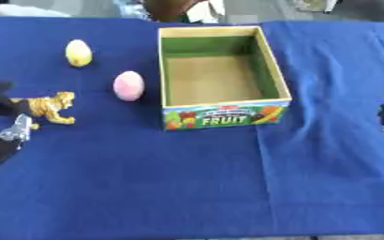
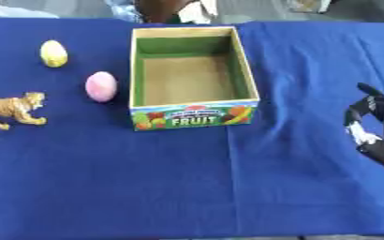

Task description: Pick up objects on the table and place them in the box.

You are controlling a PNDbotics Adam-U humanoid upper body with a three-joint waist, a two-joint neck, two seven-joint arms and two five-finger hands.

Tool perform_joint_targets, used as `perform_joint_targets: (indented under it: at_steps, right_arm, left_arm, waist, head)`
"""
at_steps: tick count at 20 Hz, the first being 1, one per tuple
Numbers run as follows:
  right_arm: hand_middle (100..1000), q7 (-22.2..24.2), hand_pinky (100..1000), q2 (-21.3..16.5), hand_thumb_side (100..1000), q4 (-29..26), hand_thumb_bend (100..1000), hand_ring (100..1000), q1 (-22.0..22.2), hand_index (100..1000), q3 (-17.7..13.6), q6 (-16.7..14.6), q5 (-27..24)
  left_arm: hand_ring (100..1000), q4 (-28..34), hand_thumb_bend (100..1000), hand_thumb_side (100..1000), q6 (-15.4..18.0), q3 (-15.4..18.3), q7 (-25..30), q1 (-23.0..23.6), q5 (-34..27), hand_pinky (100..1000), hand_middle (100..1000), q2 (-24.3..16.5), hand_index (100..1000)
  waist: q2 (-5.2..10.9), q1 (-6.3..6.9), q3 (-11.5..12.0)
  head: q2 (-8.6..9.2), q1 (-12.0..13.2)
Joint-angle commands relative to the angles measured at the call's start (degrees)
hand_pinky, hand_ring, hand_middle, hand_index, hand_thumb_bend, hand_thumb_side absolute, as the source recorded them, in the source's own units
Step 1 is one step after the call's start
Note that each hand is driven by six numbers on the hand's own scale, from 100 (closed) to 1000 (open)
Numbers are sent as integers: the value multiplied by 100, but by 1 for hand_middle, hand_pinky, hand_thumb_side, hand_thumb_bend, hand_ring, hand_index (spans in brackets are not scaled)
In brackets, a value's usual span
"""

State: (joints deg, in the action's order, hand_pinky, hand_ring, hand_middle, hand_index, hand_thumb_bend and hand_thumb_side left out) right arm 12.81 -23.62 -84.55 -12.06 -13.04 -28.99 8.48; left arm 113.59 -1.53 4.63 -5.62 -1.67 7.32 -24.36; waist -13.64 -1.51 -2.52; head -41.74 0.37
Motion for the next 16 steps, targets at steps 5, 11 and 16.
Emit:
perform_joint_targets:
  at_steps: [5, 11, 16]
  right_arm:
    - [492, -20, 778, -223, 467, -128, 100, 1000, -25, 460, -51, -16, 20]
    - [492, -5, 778, -243, 466, -122, 100, 1000, -29, 460, -33, -26, 15]
    - [492, 8, 778, -254, 464, -115, 100, 1000, -22, 460, -17, -37, 12]
  left_arm:
    - [550, 38, 264, 155, -106, 21, 38, 5, 147, 603, 477, -1048, 714]
    - [566, -358, 337, 205, -197, -80, 269, -228, 352, 618, 502, -2004, 732]
    - [594, -1023, 413, 255, -169, -193, 672, -624, 624, 639, 535, -2718, 757]
  waist:
    - [88, 29, -43]
    - [111, 51, -96]
    - [131, 61, -158]
  head:
    - [2, 22]
    - [3, 40]
    - [-7, 59]
